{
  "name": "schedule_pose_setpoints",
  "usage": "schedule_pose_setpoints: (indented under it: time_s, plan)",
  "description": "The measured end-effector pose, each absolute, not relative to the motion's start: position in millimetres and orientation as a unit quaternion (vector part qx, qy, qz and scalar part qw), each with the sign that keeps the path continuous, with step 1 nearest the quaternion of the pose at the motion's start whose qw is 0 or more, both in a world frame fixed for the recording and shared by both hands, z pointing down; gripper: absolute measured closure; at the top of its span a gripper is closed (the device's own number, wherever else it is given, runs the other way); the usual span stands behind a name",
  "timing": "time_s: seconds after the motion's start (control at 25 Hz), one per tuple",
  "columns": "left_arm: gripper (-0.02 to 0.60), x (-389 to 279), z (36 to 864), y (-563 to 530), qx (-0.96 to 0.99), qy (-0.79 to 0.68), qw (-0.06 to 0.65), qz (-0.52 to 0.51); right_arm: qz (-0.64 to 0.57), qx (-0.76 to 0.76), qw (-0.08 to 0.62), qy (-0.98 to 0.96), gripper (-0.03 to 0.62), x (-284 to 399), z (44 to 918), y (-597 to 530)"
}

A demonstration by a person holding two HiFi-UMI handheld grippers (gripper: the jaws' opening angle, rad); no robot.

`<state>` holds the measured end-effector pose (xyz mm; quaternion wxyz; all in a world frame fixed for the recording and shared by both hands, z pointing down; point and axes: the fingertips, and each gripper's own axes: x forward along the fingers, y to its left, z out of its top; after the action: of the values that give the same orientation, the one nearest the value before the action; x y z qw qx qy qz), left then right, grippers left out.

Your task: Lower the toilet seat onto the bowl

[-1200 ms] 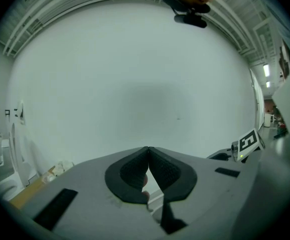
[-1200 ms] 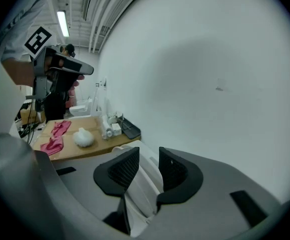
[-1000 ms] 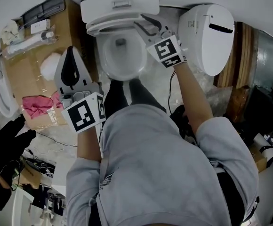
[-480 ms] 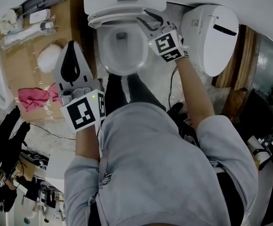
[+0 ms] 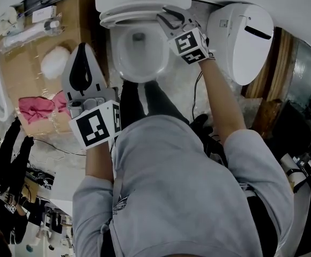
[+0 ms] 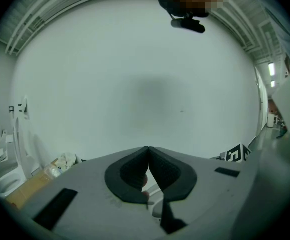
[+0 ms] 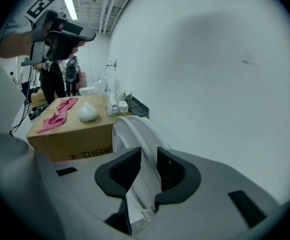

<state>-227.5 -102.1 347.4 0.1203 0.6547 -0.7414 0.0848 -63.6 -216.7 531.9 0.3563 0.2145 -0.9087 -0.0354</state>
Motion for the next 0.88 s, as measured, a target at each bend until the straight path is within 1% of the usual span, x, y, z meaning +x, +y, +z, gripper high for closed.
schedule_pose_setpoints:
  time_s: [0.36,0.88]
  plan:
    - [0.581,-224.7,348.9,-95.8,0.655,-0.741,0.121,0.085,-0.032,0.214,0.356,-0.909,0.507,-62.4,530.0,-207.1]
    - [0.581,-208.8,354.0,-73.3,0.661,-0.736,0.122,0.083,-0.028,0.201,0.357,-0.912,0.507,-52.1,530.5,-165.1]
